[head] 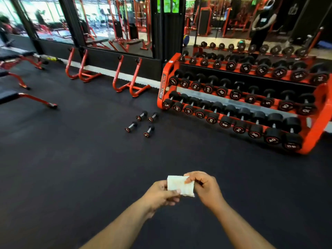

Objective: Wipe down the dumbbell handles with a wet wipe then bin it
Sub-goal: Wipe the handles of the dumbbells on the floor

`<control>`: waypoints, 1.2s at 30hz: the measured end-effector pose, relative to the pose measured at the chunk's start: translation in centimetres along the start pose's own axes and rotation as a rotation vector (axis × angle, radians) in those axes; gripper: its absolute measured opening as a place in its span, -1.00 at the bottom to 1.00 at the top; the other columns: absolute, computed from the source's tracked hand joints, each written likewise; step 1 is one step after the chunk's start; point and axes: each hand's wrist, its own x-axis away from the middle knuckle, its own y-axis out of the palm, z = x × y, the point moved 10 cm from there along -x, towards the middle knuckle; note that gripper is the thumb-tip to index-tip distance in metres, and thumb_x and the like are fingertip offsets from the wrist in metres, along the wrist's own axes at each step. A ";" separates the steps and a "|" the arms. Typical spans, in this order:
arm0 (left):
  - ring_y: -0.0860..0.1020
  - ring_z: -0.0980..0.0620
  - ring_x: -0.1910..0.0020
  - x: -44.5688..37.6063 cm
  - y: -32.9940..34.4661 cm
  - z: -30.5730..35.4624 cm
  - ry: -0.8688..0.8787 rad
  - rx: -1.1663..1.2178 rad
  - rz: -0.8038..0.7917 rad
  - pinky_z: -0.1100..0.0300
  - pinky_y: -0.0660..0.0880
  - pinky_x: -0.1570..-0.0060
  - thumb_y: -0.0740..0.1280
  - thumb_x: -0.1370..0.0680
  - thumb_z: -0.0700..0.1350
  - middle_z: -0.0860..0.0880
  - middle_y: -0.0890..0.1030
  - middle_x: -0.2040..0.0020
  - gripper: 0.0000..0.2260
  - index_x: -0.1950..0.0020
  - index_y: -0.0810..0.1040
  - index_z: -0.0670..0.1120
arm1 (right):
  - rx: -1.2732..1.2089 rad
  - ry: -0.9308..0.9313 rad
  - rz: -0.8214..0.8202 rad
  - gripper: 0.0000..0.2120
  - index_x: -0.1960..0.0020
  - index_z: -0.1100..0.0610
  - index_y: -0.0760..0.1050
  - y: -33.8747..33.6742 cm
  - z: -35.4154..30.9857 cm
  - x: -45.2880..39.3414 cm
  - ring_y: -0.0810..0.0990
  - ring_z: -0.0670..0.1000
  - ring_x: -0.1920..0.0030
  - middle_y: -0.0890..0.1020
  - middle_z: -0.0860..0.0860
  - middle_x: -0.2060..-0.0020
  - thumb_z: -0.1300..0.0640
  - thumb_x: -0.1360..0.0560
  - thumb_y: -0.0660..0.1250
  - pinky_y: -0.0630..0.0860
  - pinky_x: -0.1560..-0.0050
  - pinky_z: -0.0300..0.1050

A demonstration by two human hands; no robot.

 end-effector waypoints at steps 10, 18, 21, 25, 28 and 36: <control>0.63 0.06 0.22 -15.4 -6.6 8.7 0.077 -0.021 0.326 0.16 0.57 0.17 0.37 -0.65 -0.15 -0.05 0.74 0.11 -0.89 -0.10 0.63 -0.16 | -0.729 0.614 -0.210 -0.72 -0.32 0.02 0.51 2.1 8.6 -17.0 0.64 0.21 -0.19 0.66 0.17 -0.17 0.05 -0.66 0.19 0.56 -0.23 0.21; 0.63 0.07 0.15 -28.1 -17.0 10.9 0.012 0.015 0.392 0.15 0.53 0.15 0.22 -0.57 -0.17 -0.07 0.73 0.10 -0.80 0.00 0.64 -0.14 | -0.319 0.438 -0.296 -0.86 -0.09 0.04 0.64 8.2 9.7 -32.5 0.60 0.05 0.18 0.72 0.17 0.10 0.16 -0.56 0.40 0.53 0.10 -0.05; 0.63 0.08 0.08 -32.8 -22.5 12.0 -0.026 0.065 0.448 0.12 0.54 0.10 0.20 -0.59 -0.11 -0.01 0.72 0.08 -0.80 0.00 0.62 -0.09 | -0.312 0.464 -0.266 -0.89 -0.04 0.05 0.66 10.6 10.6 -38.9 0.61 0.08 0.19 0.71 0.20 0.12 0.18 -0.56 0.39 0.53 0.10 -0.02; 0.65 0.14 0.00 -38.0 -26.4 15.7 0.033 0.037 0.347 0.19 0.57 0.05 0.35 -0.63 0.11 0.10 0.70 -0.05 -0.80 -0.20 0.57 0.09 | -0.304 0.470 -0.258 -0.83 -0.12 0.03 0.64 12.8 10.8 -46.3 0.71 0.13 0.05 0.74 0.08 0.06 0.19 -0.57 0.38 0.63 0.04 0.07; 0.66 0.10 0.14 -42.4 -29.7 18.7 0.062 -0.076 0.344 0.12 0.59 0.15 0.46 -0.57 0.08 -0.02 0.72 0.03 -0.76 -0.11 0.63 -0.04 | -0.341 0.500 -0.278 -0.78 -0.16 0.05 0.61 14.4 10.7 -51.7 0.70 0.13 0.17 0.73 0.14 0.07 0.17 -0.52 0.46 0.60 0.21 0.03; 0.71 -0.05 0.02 -57.6 -37.9 23.3 0.003 0.275 0.461 0.06 0.65 0.08 0.41 -0.63 -0.12 -0.19 0.70 -0.09 -0.79 -0.19 0.52 -0.19 | -0.438 0.587 -0.218 -0.84 -0.09 0.21 0.61 16.1 16.4 -69.7 0.66 0.09 0.16 0.70 0.24 0.05 0.23 -0.52 0.45 0.55 0.29 -0.05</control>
